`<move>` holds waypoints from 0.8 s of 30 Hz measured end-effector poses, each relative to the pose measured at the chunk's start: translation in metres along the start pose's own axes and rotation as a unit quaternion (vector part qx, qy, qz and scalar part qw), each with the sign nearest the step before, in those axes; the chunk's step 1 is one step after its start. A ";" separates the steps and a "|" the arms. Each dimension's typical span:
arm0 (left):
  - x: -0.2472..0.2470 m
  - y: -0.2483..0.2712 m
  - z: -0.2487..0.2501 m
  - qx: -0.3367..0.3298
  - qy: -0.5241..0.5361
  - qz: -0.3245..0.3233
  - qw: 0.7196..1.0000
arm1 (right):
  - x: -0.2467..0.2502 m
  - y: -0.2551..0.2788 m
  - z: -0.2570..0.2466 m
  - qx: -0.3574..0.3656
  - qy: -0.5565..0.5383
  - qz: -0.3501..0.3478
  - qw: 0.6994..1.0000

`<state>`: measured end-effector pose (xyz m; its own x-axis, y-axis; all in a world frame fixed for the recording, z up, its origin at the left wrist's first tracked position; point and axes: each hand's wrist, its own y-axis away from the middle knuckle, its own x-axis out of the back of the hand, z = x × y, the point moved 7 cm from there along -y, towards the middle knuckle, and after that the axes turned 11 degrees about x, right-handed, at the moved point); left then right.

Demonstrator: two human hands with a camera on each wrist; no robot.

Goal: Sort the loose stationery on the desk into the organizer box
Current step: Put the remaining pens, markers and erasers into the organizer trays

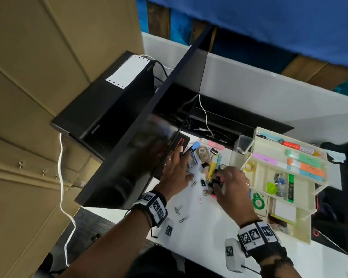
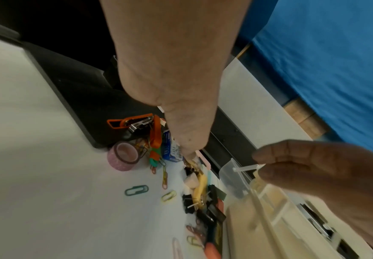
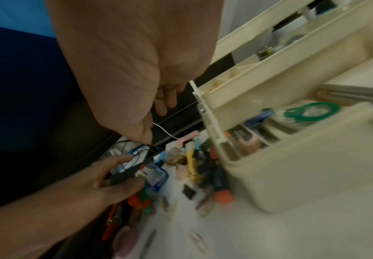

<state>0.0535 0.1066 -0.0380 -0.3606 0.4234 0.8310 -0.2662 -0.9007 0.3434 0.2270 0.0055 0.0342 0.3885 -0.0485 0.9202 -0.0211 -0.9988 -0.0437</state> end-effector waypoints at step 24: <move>-0.025 -0.014 -0.006 0.002 -0.048 -0.043 0.998 | -0.108 -0.109 0.017 -0.069 0.031 -0.196 0.978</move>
<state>0.0614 0.1090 -0.0663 -0.2486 0.4885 0.8364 -0.2898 -0.8615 0.4170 0.2035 0.1195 -0.0670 0.3349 0.3425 0.8778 -0.0084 -0.9305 0.3663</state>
